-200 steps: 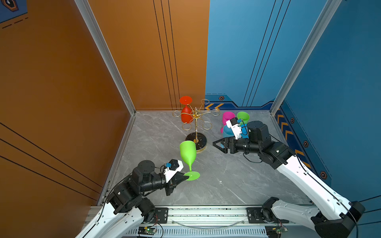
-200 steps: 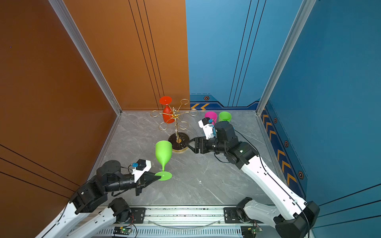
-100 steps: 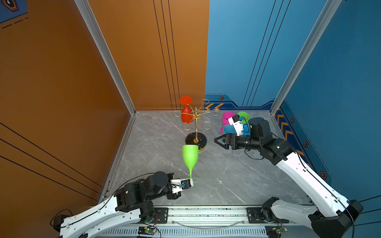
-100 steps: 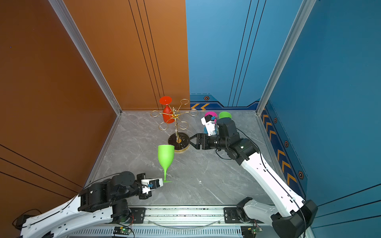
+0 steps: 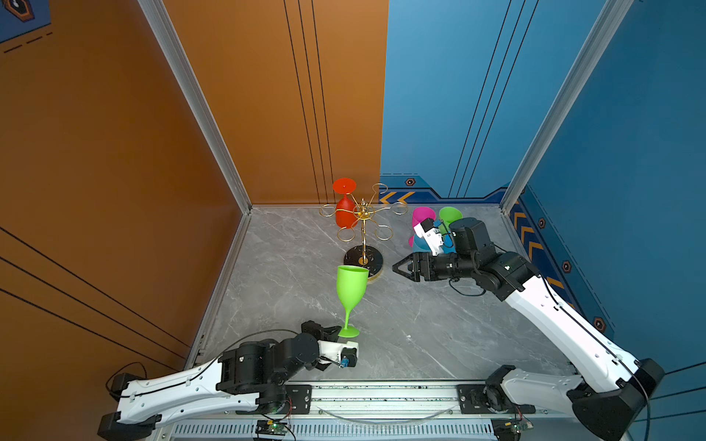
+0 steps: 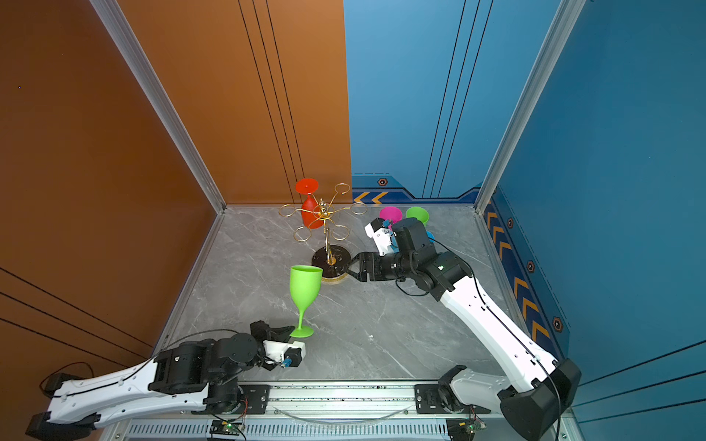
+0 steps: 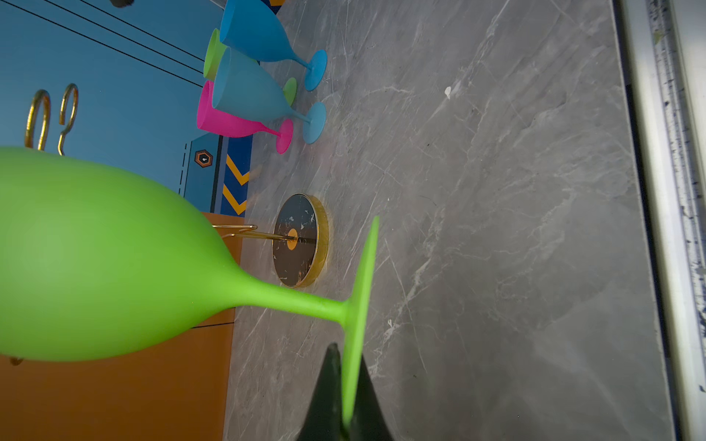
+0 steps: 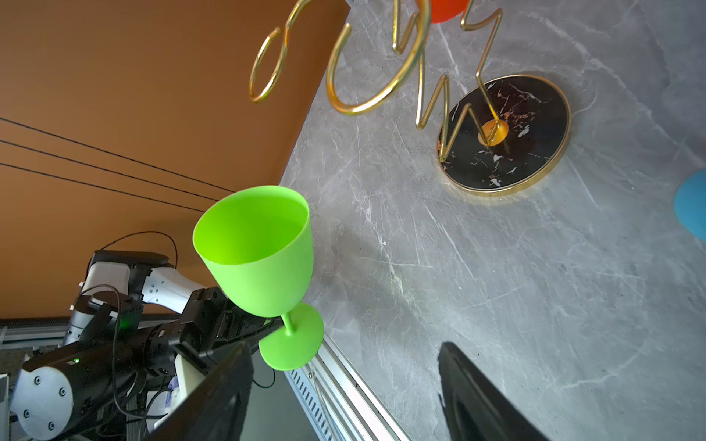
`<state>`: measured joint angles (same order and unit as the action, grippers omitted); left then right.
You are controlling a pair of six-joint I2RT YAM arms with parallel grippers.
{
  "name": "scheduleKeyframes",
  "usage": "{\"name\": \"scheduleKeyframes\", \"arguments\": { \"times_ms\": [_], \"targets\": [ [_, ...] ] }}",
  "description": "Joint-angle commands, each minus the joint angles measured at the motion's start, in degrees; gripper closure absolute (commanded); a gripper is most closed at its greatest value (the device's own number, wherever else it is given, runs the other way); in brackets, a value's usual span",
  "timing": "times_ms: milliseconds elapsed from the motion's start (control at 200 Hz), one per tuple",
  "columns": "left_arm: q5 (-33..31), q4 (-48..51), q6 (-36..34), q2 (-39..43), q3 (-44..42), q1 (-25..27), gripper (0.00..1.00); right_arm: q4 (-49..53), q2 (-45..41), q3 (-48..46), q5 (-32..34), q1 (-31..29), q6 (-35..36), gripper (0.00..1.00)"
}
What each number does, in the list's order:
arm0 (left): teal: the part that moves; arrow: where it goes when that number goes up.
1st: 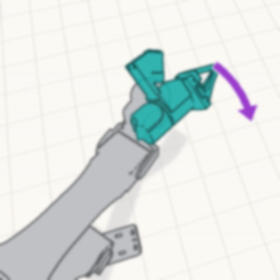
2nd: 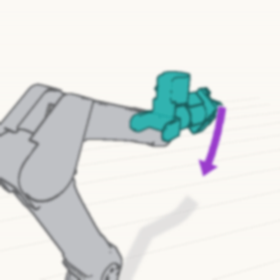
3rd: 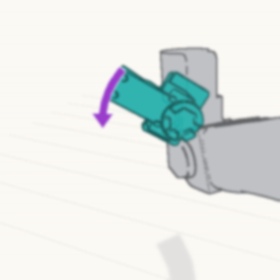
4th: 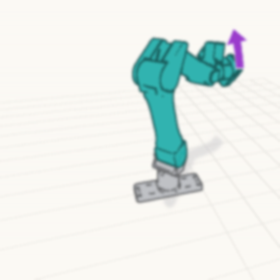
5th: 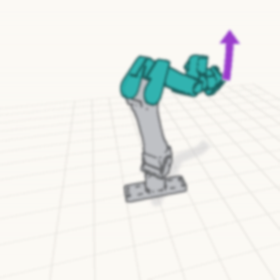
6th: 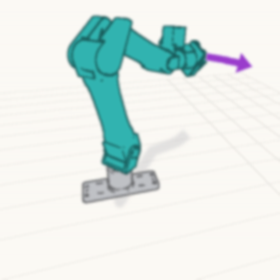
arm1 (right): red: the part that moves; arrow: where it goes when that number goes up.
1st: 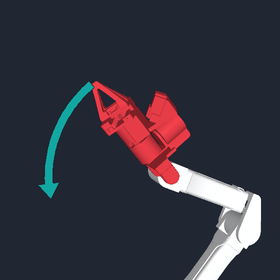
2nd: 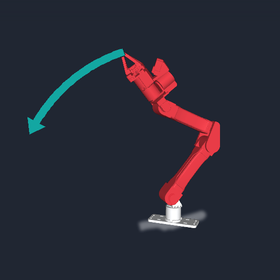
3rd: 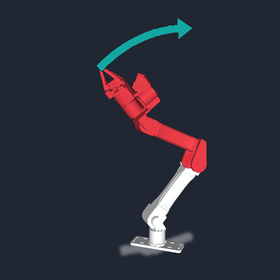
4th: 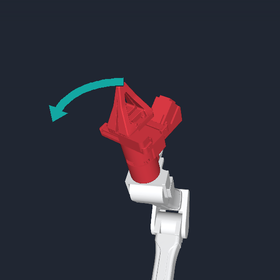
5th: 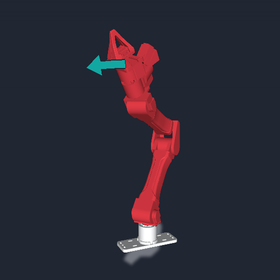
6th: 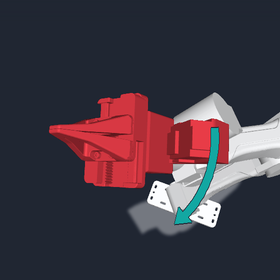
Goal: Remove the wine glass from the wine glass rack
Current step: 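Hold the green glass upright with the left gripper while the right grasps its bowl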
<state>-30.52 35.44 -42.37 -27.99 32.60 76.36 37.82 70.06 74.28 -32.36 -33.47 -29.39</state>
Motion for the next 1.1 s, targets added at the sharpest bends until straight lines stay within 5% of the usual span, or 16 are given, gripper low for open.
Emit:
{"name": "scheduleKeyframes", "arguments": {
  "times_ms": [0,516,1091],
  "targets": [
    [-5.9,-0.4,-4.2,1.3,-0.7,1.8,1.0,2.4,1.2,2.5,-0.2,-1.3,1.7,0.23],
    [-18.5,-4.4,-21.3,1.9,-4.4,6.0,1.0,2.3,10.4,11.1,-0.5,-6.2,0.5,0.28],
    [-25.0,-20.1,-35.2,2.1,-9.7,7.0,1.0,2.3,15.0,12.7,-2.5,-8.8,0.2,0.72]
  ]
}}
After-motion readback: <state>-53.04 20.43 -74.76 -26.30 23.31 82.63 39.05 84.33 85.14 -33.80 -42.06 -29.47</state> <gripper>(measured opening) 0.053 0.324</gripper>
